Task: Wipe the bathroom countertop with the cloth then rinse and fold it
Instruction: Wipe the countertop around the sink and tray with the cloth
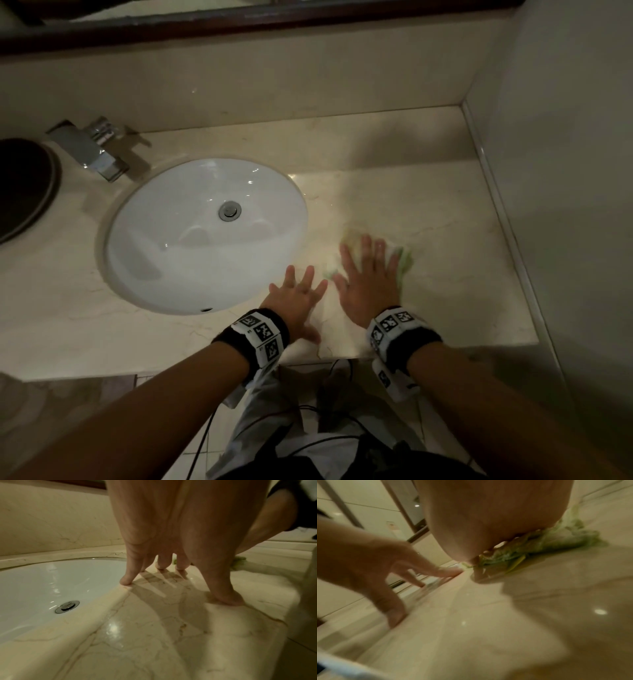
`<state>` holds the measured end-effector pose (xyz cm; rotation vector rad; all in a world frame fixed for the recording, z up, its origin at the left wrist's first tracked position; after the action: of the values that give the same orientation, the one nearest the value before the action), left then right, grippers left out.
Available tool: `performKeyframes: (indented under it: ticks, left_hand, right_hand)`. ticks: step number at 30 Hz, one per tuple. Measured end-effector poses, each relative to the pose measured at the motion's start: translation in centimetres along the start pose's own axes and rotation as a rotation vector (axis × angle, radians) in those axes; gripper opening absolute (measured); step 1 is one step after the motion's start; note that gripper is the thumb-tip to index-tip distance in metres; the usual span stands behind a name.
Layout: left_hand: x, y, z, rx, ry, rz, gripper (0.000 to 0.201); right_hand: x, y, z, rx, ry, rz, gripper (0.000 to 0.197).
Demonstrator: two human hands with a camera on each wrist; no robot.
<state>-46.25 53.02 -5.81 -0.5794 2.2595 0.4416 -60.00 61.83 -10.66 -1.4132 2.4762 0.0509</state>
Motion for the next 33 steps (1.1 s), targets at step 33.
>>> performKeyframes:
  ticks: [33]
  left_hand:
    - [0.4,-0.3,0.5,0.051,0.006,0.022,0.111]
  right_hand:
    - [3.7,10.0,-2.6,-0.018,-0.026,0.228,0.062]
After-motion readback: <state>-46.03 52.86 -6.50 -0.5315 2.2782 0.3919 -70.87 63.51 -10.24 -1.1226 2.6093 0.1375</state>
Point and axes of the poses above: each hand's wrist, its own x-axis towards the middle knuckle, its own z-axis out of the palm, y = z × x, the point moved 1 cm from there along x, towards the middle knuckle, and after that the axes turned 3 degrees about -x, right-handed, at the moved point
